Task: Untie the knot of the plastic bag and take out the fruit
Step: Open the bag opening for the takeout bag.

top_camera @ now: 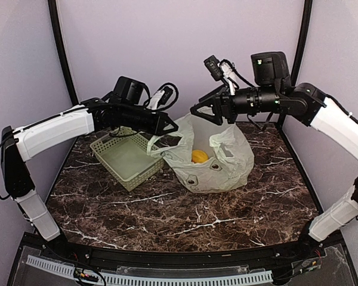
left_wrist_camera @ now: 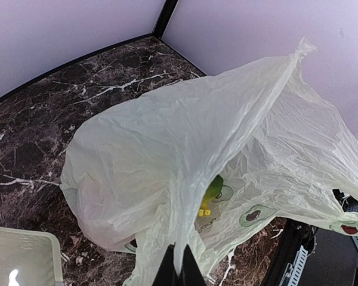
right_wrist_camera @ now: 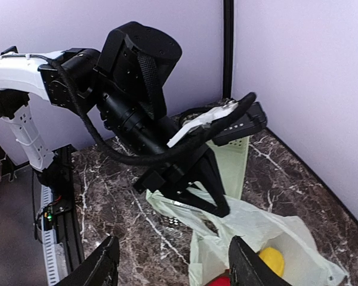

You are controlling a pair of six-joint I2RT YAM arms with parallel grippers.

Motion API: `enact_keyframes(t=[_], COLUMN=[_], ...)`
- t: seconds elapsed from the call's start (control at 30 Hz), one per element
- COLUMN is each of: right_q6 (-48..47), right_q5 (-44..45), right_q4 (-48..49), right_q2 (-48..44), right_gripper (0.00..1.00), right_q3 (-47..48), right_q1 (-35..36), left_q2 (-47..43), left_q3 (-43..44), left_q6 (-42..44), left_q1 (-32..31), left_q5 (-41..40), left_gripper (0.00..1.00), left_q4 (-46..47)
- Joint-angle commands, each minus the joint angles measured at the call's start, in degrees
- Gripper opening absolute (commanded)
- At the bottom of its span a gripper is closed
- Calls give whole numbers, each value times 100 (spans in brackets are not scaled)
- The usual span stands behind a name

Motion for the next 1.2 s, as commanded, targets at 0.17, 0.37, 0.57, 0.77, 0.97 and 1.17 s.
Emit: enact_keyframes(t=[0.17,0.37,0.57,0.77,0.97,1.17], right_q6=[1316,1889,2179,2628,2893,2583], right_q5=[1061,2408,2924,3085,3073,2794], right_q4=[-1070,-1559,-1831,-1953,-1889,-1395], right_q2=[1375,1665,1687,1314,946,748], right_gripper=[50,51,75,90,93,93], right_q3=[542,-146,-1181,-2208,-2856,-2561], right_q1=[195,195,195,116,-26,4], left_q2=[-371,-585,-790,-1106,-1421,-1537], left_q3=[-393,-759,-1140,-1696,-2187,-2676], left_q6=[-103,-196,-311,-523,-582,-467], left_q1=[43,103,305,871,1306,1350], left_q5=[-278,-558,-688,-643,-463,336], left_gripper=[1,1,1,1,1,1], left_q4=[277,476,710,974,1238,1769])
